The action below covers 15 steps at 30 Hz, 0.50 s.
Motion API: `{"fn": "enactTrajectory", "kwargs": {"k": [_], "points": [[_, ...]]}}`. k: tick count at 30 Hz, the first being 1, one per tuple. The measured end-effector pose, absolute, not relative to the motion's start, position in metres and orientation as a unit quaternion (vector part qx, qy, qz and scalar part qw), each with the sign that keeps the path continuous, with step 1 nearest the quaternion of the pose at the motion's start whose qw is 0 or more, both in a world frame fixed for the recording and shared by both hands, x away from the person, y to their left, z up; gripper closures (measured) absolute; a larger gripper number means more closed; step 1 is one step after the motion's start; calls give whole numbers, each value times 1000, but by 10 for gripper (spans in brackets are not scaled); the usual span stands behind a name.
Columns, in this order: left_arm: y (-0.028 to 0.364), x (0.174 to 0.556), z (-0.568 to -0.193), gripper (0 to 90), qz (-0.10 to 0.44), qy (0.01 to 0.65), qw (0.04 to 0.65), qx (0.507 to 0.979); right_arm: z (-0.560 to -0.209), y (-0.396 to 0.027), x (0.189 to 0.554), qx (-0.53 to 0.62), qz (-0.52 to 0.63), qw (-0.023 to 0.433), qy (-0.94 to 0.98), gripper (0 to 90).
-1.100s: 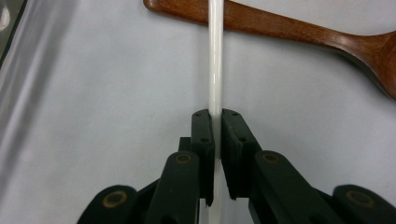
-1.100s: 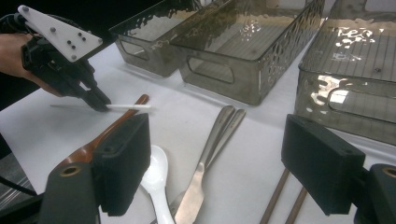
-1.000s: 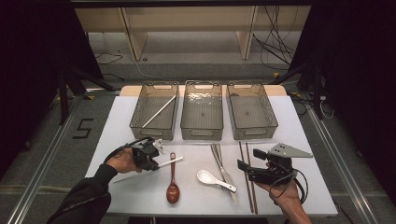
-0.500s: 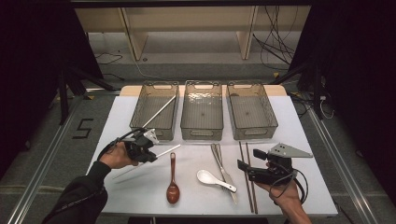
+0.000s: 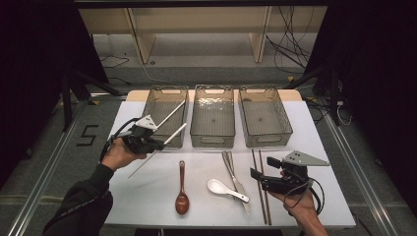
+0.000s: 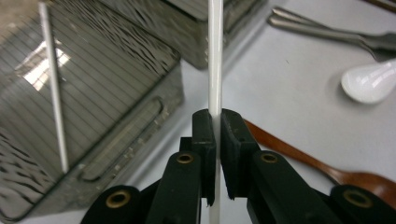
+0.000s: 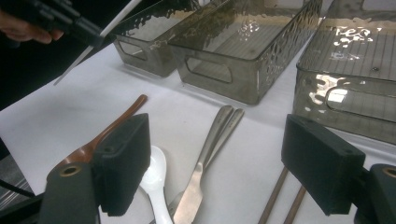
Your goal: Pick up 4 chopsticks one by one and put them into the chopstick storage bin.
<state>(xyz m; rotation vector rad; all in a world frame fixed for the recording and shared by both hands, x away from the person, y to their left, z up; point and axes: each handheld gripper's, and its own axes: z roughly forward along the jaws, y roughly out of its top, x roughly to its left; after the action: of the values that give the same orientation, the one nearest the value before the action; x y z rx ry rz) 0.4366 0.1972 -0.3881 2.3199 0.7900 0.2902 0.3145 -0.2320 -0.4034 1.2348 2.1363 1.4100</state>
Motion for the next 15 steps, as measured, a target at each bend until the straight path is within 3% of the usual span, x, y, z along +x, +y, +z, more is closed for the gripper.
{"fn": "enactTrajectory", "kwargs": {"k": [15], "points": [[200, 481, -351, 844, 186, 334, 381, 842, -404, -233, 315, 432, 491, 147, 742, 248]]}}
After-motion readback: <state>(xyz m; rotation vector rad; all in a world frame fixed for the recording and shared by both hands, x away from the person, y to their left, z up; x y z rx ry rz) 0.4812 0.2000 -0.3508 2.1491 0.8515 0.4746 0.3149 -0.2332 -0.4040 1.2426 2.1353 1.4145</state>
